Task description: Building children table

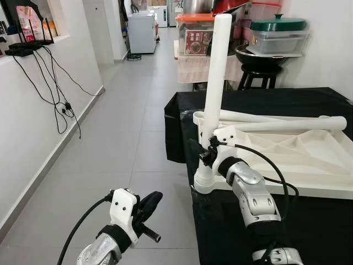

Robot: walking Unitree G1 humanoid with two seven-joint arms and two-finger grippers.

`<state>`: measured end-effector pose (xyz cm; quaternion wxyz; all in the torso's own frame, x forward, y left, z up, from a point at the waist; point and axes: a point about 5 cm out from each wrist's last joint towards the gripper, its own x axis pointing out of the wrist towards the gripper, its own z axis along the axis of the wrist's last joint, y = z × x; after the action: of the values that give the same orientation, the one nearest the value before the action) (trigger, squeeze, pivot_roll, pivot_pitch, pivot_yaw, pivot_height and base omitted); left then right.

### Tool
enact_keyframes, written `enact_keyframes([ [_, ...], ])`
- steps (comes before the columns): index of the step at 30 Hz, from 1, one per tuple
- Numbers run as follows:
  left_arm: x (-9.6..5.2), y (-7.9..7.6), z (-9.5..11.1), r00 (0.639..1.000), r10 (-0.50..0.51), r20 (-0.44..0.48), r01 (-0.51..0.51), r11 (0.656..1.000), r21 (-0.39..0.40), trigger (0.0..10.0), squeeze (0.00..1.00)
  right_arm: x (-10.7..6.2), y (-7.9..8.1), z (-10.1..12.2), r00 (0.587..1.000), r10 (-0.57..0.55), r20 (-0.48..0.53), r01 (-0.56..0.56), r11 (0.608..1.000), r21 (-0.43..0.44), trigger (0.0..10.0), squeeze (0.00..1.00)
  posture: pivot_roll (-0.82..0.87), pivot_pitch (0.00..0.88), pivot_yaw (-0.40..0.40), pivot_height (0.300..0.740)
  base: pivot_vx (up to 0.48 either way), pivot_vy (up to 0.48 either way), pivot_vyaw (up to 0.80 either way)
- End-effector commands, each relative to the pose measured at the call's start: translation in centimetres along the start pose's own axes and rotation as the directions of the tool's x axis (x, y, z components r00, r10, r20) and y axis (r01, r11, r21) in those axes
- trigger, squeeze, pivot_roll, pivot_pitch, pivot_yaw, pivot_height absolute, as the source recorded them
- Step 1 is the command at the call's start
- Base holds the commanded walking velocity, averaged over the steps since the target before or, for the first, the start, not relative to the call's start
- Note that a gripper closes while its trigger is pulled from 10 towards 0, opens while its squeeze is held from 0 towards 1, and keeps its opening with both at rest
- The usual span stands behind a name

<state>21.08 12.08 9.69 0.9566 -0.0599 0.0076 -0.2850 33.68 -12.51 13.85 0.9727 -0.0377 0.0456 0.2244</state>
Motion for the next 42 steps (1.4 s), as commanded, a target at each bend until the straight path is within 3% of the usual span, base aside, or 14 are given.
enact_keyframes([
  [1,0.0,0.2,-0.1,1.000,0.011,-0.009,-0.011,1.000,0.008,10.0,0.00,-0.7,0.2,-3.4,0.987,-0.006,-0.163,0.015,0.999,0.049,10.0,0.00,0.01,0.000,-0.008,0.740,0.000,0.000,0.00],
  [2,0.0,0.2,0.0,1.000,0.016,-0.006,-0.016,1.000,0.008,10.0,0.00,-0.3,0.7,-2.6,0.991,0.051,-0.123,-0.042,0.996,0.078,10.0,0.95,0.01,0.000,-0.010,0.740,0.000,0.000,0.00],
  [4,0.0,0.2,0.0,1.000,0.015,-0.005,-0.015,1.000,0.006,10.0,0.00,0.1,1.5,-0.9,0.986,0.164,-0.041,-0.158,0.979,0.127,10.0,1.00,0.01,0.000,-0.008,0.740,0.000,0.000,0.00],
  [9,0.1,0.2,-0.1,1.000,0.007,-0.007,-0.007,1.000,0.003,10.0,0.00,0.3,1.9,3.7,0.893,0.411,0.185,-0.433,0.895,0.103,10.0,1.00,0.02,0.000,-0.007,0.740,0.000,0.000,0.00],
  [10,0.2,0.2,-0.1,1.000,0.006,-0.007,-0.006,1.000,0.004,10.0,0.00,0.2,1.8,4.9,0.844,0.491,0.214,-0.510,0.859,0.040,10.0,0.03,0.02,0.000,-0.010,0.740,0.000,0.000,0.00],
  [14,0.2,0.2,-0.1,1.000,0.009,-0.006,-0.009,1.000,0.008,10.0,0.00,-0.1,2.1,5.7,0.730,0.660,0.178,-0.658,0.749,-0.080,10.0,0.00,0.02,0.000,-0.012,0.740,0.000,0.000,0.00],
  [15,0.3,0.2,0.0,1.000,0.010,-0.005,-0.010,1.000,0.009,10.0,0.00,0.0,2.1,5.1,0.659,0.748,0.080,-0.735,0.663,-0.144,10.0,0.00,0.03,0.000,-0.015,0.740,0.000,0.000,0.00],
  [23,0.5,0.1,0.0,1.000,0.014,0.000,-0.014,1.000,0.014,10.0,0.00,2.1,2.2,5.9,0.602,0.796,0.063,-0.789,0.605,-0.110,10.0,0.00,0.04,0.000,-0.022,0.740,0.000,0.000,0.00],
  [24,0.5,0.0,0.0,1.000,0.014,0.000,-0.014,1.000,0.015,10.0,0.00,2.4,2.1,5.8,0.591,0.804,0.060,-0.800,0.594,-0.084,3.1,0.00,0.04,0.000,-0.022,0.740,0.000,0.000,0.00],
  [25,0.5,0.0,0.0,1.000,0.014,0.000,-0.014,1.000,0.015,10.0,0.00,2.5,2.1,5.8,0.584,0.809,0.058,-0.807,0.587,-0.067,3.1,0.00,0.04,0.000,-0.023,0.740,0.000,0.000,0.00],
  [26,0.6,-0.1,0.0,1.000,0.013,0.000,-0.013,1.000,0.016,10.0,0.00,2.5,2.0,5.6,0.568,0.821,0.052,-0.820,0.571,-0.048,0.0,0.00,0.05,0.000,-0.023,0.740,0.000,0.000,0.00],
  [28,0.6,-0.1,-0.1,1.000,0.013,0.000,-0.013,1.000,0.016,10.0,0.00,2.5,1.9,5.4,0.552,0.832,0.049,-0.832,0.554,-0.037,0.0,0.00,0.05,0.000,-0.023,0.740,0.000,0.000,0.00],
  [37,0.6,-0.3,-0.1,1.000,0.012,-0.001,-0.012,1.000,0.012,10.0,0.00,2.8,0.6,4.0,0.625,0.780,0.010,-0.780,0.625,-0.010,0.0,0.00,0.04,0.000,-0.020,0.740,0.000,0.000,0.00],
  [42,0.5,-0.2,-0.3,1.000,0.012,-0.004,-0.012,1.000,0.008,10.0,0.00,2.8,-0.9,2.2,0.832,0.555,-0.024,-0.555,0.832,-0.016,0.0,0.00,0.04,0.000,-0.048,0.740,0.000,0.000,0.00],
])
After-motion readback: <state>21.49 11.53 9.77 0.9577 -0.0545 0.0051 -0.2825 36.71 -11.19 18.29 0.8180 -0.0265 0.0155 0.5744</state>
